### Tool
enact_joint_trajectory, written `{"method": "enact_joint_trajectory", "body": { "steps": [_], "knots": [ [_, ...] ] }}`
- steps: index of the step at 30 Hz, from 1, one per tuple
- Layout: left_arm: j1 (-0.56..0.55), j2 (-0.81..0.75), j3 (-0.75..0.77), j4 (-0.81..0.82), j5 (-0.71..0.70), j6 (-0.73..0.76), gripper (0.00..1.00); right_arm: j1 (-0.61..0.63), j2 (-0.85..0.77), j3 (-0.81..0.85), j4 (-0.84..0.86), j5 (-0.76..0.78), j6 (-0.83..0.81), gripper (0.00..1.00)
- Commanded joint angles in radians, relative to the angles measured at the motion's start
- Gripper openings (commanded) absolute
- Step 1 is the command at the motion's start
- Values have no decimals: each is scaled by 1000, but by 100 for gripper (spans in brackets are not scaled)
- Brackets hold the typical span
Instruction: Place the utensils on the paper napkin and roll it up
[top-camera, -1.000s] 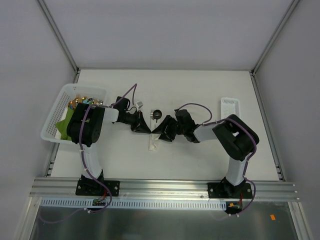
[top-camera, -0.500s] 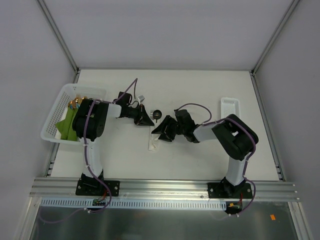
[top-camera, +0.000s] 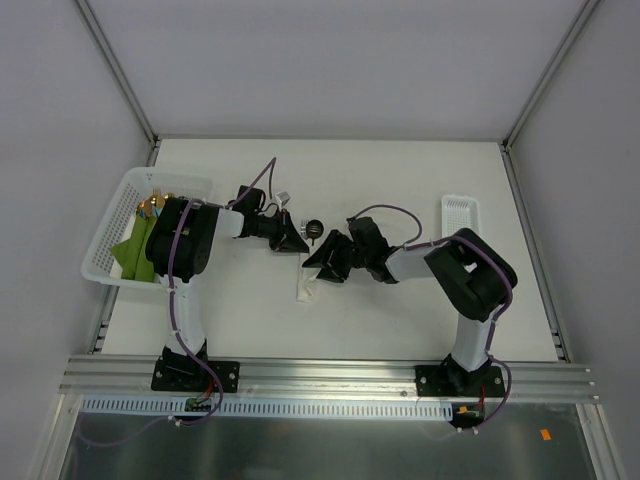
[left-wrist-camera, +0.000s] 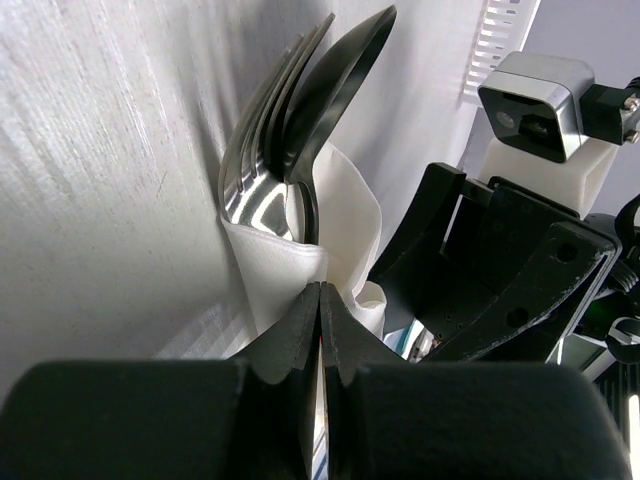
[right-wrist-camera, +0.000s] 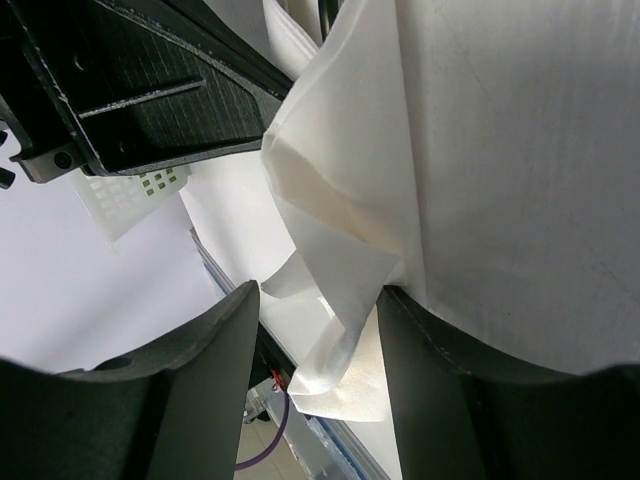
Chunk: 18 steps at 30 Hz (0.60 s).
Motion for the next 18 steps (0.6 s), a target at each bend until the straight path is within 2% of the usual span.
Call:
{"method": "enact_joint_trajectory", "body": {
  "steps": [1, 12, 13, 16, 17, 18],
  "knots": [
    [-8, 13, -39, -55, -142, 33, 0, 15, -22, 19, -115, 27, -52, 54],
    [-9, 16, -39, -72, -160, 33, 0, 18, -63, 39, -95, 17, -48, 52],
    [-8, 16, -37, -72, -160, 33, 0, 20, -65, 39, -95, 17, -49, 49],
    [-9, 17, -37, -72, -159, 31, 0, 23, -71, 42, -104, 24, -46, 29],
    [-9, 17, -37, -70, -159, 31, 0, 23, -72, 45, -129, 36, -51, 20],
    [-8, 17, -37, -73, -160, 31, 0, 23, -78, 45, -137, 40, -58, 16]
  ]
}}
